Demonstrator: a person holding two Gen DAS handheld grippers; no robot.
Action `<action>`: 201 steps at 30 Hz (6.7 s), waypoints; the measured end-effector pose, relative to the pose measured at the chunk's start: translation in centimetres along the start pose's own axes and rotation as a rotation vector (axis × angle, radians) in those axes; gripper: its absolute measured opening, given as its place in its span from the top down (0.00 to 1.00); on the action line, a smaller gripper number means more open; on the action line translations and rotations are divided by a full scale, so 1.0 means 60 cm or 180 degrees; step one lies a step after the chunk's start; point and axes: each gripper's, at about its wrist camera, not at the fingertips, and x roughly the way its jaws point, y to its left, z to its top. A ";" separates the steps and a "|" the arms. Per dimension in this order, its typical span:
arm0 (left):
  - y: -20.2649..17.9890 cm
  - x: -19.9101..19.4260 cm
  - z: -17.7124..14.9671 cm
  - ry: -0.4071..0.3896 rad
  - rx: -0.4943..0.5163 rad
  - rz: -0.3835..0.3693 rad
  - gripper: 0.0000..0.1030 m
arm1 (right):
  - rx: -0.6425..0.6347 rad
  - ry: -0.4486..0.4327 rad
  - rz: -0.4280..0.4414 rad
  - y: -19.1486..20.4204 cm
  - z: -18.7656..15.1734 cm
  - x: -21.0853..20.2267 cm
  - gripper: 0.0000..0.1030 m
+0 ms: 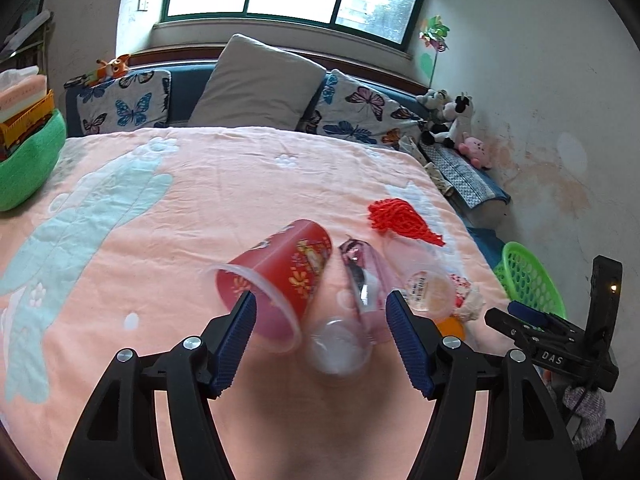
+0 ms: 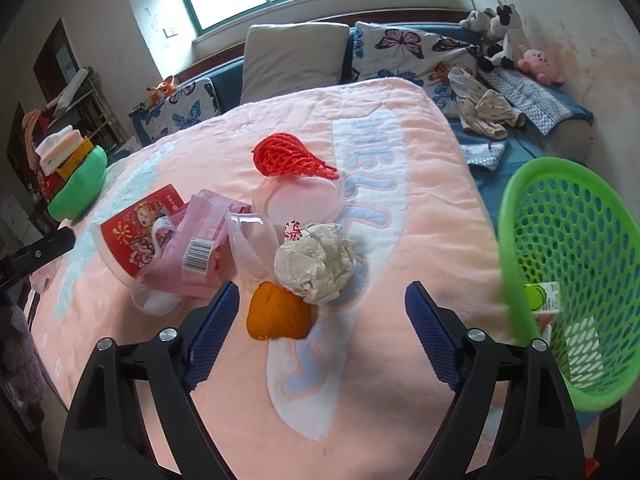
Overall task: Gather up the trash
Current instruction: 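Grasp the red printed plastic cup with the left tool while the right tool grasps the crumpled paper, then carry the red cup and crumpled paper over the green basket and open both tools, then grasp the pink snack bag with the left tool while the right tool grasps the clear plastic tub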
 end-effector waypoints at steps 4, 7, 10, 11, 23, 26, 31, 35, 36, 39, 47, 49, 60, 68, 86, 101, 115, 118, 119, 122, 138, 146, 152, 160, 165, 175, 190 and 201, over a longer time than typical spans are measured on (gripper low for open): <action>0.024 0.014 0.000 0.0041 -0.0036 0.0065 0.32 | 0.0007 0.0092 0.0018 0.004 0.007 0.034 0.26; 0.032 0.030 0.003 0.0063 -0.0023 0.0081 0.28 | 0.0013 0.0140 0.0030 0.007 0.010 0.053 0.33; 0.040 0.049 0.007 0.0058 -0.0034 0.0077 0.23 | 0.0028 0.0186 0.0039 0.006 0.013 0.068 0.39; 0.043 0.054 0.008 0.0068 -0.0038 0.0075 0.22 | 0.0034 0.0197 0.0040 0.005 0.014 0.071 0.41; 0.080 0.108 0.019 0.0128 -0.0136 -0.0065 0.14 | 0.0046 0.0232 0.0052 0.006 0.017 0.083 0.49; 0.089 0.121 0.016 0.0170 -0.0185 -0.0100 0.14 | 0.0053 0.0227 0.0058 0.007 0.017 0.081 0.50; 0.098 0.138 0.012 0.0188 -0.0224 -0.0108 0.14 | 0.0060 0.0175 0.0047 0.008 0.016 0.070 0.50; 0.109 0.143 0.010 0.0171 -0.0287 -0.0137 0.14 | 0.0036 0.0135 0.0019 0.010 0.017 0.061 0.50; 0.112 0.143 0.009 0.0157 -0.0306 -0.0149 0.14 | 0.0034 0.0129 0.0017 0.010 0.017 0.060 0.50; 0.122 0.141 0.007 0.0129 -0.0378 -0.0162 0.13 | 0.0015 0.0103 0.0003 0.012 0.017 0.052 0.50; 0.146 0.141 0.007 0.0079 -0.0484 -0.0165 0.09 | -0.0006 0.0060 -0.0021 0.019 0.019 0.045 0.50; 0.152 0.147 0.010 0.0080 -0.0519 -0.0200 0.08 | -0.0016 0.0059 -0.0011 0.022 0.020 0.045 0.50; 0.163 0.169 0.016 0.0057 -0.0557 -0.0296 0.07 | -0.0029 0.0045 -0.0022 0.025 0.019 0.041 0.50; 0.154 0.157 0.012 -0.0037 -0.0472 -0.0303 0.11 | -0.0002 0.0028 -0.0023 0.019 0.018 0.038 0.50; 0.041 0.032 0.042 -0.0322 -0.0170 -0.0644 0.12 | 0.0077 -0.0176 -0.0149 -0.022 0.007 -0.036 0.50; -0.186 0.025 0.056 -0.0250 0.0341 -0.1094 0.12 | 0.0386 -0.0225 -0.0707 -0.176 -0.020 -0.106 0.50; -0.374 0.111 0.053 0.0075 0.0772 -0.1234 0.12 | 0.0589 -0.0112 -0.1062 -0.302 -0.056 -0.126 0.45; -0.409 0.133 0.047 0.0151 0.0872 -0.1246 0.12 | 0.0633 -0.0123 -0.1075 -0.316 -0.063 -0.132 0.39; -0.418 0.142 0.048 0.0172 0.0899 -0.1237 0.12 | 0.0640 -0.0125 -0.1082 -0.320 -0.064 -0.133 0.37; -0.443 0.163 0.041 0.0254 0.0972 -0.1232 0.12 | 0.0663 -0.0130 -0.1087 -0.327 -0.068 -0.138 0.36; -0.530 0.225 -0.010 0.0482 0.1365 -0.1049 0.11 | 0.0651 -0.0234 -0.1040 -0.324 -0.084 -0.172 0.32; -0.500 0.203 -0.007 0.0443 0.1244 -0.1066 0.10 | 0.0596 -0.0257 -0.0964 -0.299 -0.087 -0.174 0.31; -0.444 0.163 0.002 0.0306 0.1150 -0.0957 0.10 | 0.0494 -0.0304 -0.0891 -0.260 -0.081 -0.177 0.28; -0.347 0.104 0.006 0.0124 0.1064 -0.0650 0.10 | 0.0360 -0.0343 -0.0723 -0.196 -0.072 -0.171 0.22; -0.273 0.073 0.012 -0.0017 0.0934 -0.0438 0.10 | 0.0270 -0.0329 -0.0599 -0.156 -0.064 -0.156 0.20; -0.118 0.077 0.015 0.0054 0.0536 -0.0125 0.10 | 0.0054 -0.0242 -0.0374 -0.079 -0.048 -0.115 0.20; -0.088 0.159 -0.015 0.0357 0.0599 -0.0114 0.19 | -0.0132 -0.0020 -0.0213 -0.010 -0.040 -0.043 0.20; -0.075 0.183 -0.007 0.0450 0.0537 -0.0284 0.63 | -0.0266 0.0089 -0.0055 0.033 -0.029 0.006 0.20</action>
